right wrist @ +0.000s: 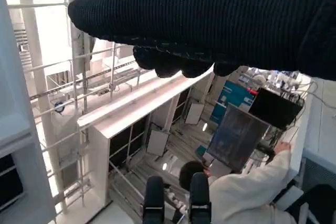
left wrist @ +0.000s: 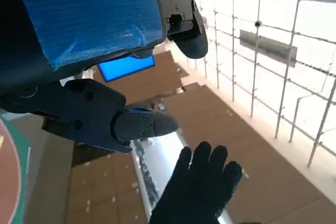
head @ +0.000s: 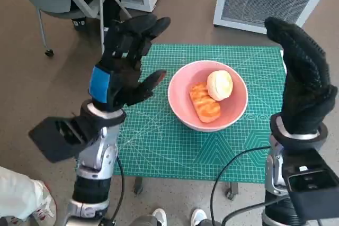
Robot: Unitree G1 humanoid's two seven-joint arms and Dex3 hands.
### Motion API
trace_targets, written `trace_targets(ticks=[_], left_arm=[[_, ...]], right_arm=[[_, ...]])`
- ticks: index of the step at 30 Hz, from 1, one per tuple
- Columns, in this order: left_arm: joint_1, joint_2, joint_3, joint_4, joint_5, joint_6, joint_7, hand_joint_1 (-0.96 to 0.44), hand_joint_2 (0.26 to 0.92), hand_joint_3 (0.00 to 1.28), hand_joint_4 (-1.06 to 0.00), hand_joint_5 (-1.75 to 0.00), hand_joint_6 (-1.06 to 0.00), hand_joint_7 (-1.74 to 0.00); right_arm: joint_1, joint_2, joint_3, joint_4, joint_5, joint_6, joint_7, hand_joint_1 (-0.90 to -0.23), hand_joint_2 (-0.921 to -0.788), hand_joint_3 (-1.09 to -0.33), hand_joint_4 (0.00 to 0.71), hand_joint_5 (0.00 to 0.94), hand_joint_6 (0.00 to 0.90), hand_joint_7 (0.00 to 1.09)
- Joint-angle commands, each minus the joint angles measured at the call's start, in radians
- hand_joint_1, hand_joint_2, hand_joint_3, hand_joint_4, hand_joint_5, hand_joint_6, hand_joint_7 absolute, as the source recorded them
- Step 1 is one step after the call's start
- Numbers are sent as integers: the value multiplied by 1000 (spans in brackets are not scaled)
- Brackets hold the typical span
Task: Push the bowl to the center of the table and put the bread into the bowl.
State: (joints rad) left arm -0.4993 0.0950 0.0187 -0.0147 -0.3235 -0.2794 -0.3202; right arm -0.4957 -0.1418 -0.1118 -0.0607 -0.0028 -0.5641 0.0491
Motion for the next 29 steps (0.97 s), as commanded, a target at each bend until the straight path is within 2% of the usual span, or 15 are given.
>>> trace_targets(ticks=[1, 5, 23, 29], left_arm=[[21, -10, 7, -26, 18, 2, 15, -290, 911, 371, 1, -859, 1, -1127], [21, -10, 10, -25, 19, -1, 15, -298, 907, 377, 1, -876, 1, -1138], [40, -15, 3, -49, 15, 11, 9, -289, 888, 415, 1, -928, 1, -1166], [39, -16, 4, -44, 15, 8, 6, -286, 882, 425, 1, -931, 1, -1168]], right_arm=[[-3, 9, 8, -5, 2, 22, -8, -397, -921, -513, 419, 8, 122, 727], [-4, 8, 12, -5, 10, 25, -2, -392, -921, -512, 418, 8, 123, 726], [-1, -2, 16, -16, 1, 46, 3, -405, -921, -508, 412, 3, 117, 719], [-2, -7, 18, -9, 10, 43, 11, -407, -921, -510, 414, 4, 115, 716]])
